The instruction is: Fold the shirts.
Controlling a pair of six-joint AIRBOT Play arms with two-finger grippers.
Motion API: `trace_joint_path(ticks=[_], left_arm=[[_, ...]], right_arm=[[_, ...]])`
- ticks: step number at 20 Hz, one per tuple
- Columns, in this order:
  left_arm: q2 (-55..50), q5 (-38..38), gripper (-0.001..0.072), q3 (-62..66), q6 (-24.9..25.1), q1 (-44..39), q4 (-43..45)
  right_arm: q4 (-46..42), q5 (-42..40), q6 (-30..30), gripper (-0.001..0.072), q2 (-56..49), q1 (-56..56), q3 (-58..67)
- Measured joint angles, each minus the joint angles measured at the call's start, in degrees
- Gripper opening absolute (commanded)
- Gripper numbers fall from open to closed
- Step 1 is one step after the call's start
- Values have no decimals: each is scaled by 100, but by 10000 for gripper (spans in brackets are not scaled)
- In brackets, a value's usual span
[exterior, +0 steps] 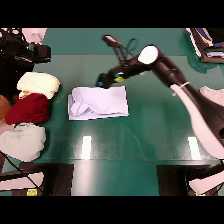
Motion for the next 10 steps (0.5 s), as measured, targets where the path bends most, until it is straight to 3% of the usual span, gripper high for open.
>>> trace_joint_path(ticks=[1,2,3,6,10], left_arm=[[11,-22,22,2,11,9,-35],[11,-50,21,0,15,15,-66],[15,-55,21,0,17,17,-98],[22,-33,22,0,22,17,-203],[22,66,21,0,31,22,-275]], right_arm=[[-94,44,94,537,166,-286,-372],[-155,48,208,674,317,-579,-802],[-170,66,251,699,435,-839,-1202],[160,9,376,694,584,-1567,-2302],[1220,-164,149,664,273,-1853,-3010]])
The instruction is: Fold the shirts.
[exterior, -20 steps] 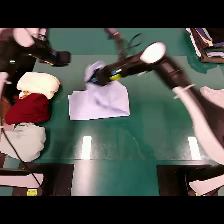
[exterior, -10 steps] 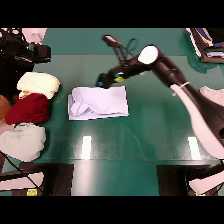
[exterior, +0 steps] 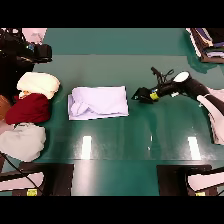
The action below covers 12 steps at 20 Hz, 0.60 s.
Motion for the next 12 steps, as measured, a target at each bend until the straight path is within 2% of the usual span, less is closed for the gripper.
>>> trace_joint_path(ticks=[3,5,6,7,8,9,12], left_arm=[[0,26,22,0,0,0,-39],[0,44,21,0,0,-4,-107],[0,46,22,0,0,-15,-133],[0,50,21,0,-2,-44,-153],[0,52,21,0,0,-87,-173],[0,52,21,0,0,-144,-186],[0,52,21,0,-2,-415,-216]], right_arm=[[667,-61,-199,646,-472,251,188],[925,-98,-262,544,-841,529,568],[1012,-96,-284,460,-1038,688,789],[1064,-116,-297,294,-1215,831,1005],[1123,-131,-313,76,-1399,975,1235],[1182,-131,-321,19,-1545,1097,1443],[1069,-122,-341,18,-1794,1300,2072]])
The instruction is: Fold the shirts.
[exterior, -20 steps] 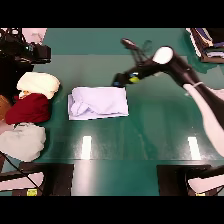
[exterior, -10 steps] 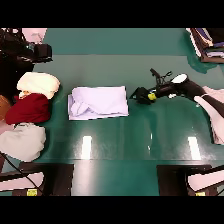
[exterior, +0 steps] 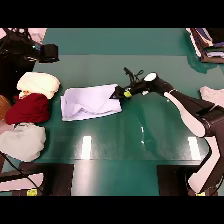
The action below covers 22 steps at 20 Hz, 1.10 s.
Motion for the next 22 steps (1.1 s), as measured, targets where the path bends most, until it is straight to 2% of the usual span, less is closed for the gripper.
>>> trace_joint_path(ticks=[5,9,12,17,22], left_arm=[[0,2,21,0,2,-584,-20],[0,72,21,0,2,-1012,-20],[0,243,21,0,2,-1266,-20],[0,588,21,0,-17,-1591,-22],[0,758,21,0,-39,-1698,-70]], right_arm=[[-1274,109,393,18,579,-619,796],[-2697,339,898,18,1604,-1945,1069],[-3364,525,1130,18,2238,-3220,1134],[-3729,929,1261,18,2559,-5123,1163],[-3482,1056,1246,18,2483,-6181,1169]])
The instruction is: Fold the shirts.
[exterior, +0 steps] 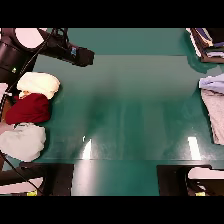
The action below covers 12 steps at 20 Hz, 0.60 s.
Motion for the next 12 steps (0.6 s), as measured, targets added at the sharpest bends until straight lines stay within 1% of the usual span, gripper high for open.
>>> trace_joint_path(ticks=[6,9,12], left_arm=[[-20,46,21,-7,-13,-28,-20],[-48,50,21,-9,-13,-28,-26],[-66,57,21,-9,-13,-28,-26]], right_arm=[[754,-168,-282,18,236,-505,0],[833,-17,-367,18,507,-697,0],[483,396,-382,19,706,-883,-20]])
